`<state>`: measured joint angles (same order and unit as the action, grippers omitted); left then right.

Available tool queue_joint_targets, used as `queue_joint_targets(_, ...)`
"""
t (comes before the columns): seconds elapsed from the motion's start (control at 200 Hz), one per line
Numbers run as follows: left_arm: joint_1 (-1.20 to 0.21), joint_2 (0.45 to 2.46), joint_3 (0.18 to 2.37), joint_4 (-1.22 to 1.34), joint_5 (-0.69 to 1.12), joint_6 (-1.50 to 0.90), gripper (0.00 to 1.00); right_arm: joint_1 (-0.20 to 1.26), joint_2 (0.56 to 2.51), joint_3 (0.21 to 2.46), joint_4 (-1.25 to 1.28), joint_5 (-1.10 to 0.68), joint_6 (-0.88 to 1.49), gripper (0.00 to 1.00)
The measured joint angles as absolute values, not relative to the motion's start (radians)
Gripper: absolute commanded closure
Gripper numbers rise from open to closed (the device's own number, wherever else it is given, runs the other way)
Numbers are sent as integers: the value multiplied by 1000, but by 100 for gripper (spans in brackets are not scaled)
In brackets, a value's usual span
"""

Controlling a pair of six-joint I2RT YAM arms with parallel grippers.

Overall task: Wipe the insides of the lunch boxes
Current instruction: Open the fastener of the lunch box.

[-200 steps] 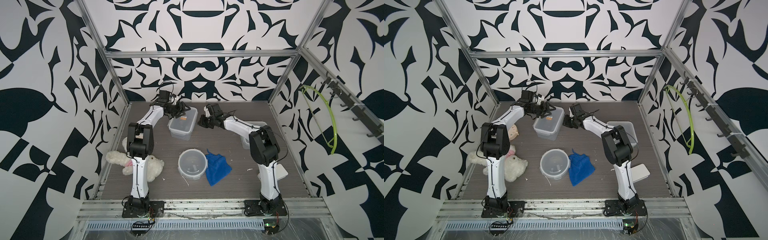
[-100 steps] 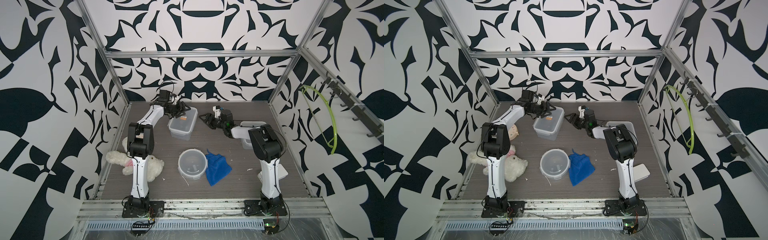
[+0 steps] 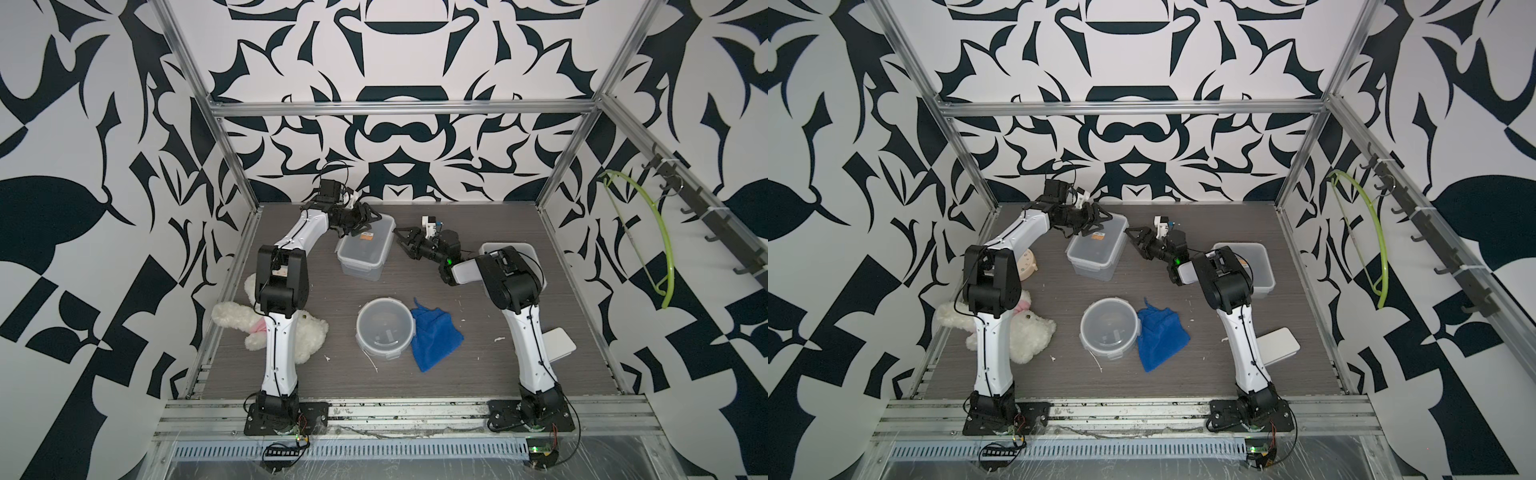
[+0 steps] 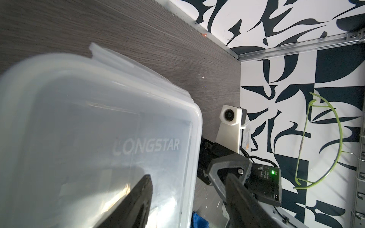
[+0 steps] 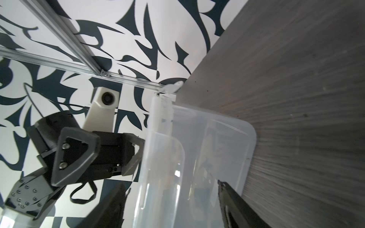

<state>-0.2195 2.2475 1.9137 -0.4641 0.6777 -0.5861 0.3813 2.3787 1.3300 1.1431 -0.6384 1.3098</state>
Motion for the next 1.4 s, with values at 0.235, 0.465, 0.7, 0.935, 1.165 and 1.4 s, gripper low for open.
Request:
queue_joint_targets(0.235,-229,2259,1921,-450,682,-587,37,384,2381,1375,1205,-659,1368,34)
queue_joint_targets(0.465,-236,2263,1921,-437,685,-587,37,390,2421,1412,1204,-665,1388,35)
queue_joint_targets(0.7,-236,2264,1919,-430,689,-587,37,391,2423,1404,1133,-658,1359,34)
queue_joint_targets(0.935,-236,2266,1917,-420,696,-587,37,407,2427,1430,1115,-671,1371,41)
queue_joint_targets(1.165,-236,2274,1917,-407,705,-588,37,400,2463,1451,1185,-659,1430,61)
queue_joint_targets(1.4,-238,2295,1920,-373,722,-596,37,404,2489,1462,1204,-632,1486,95)
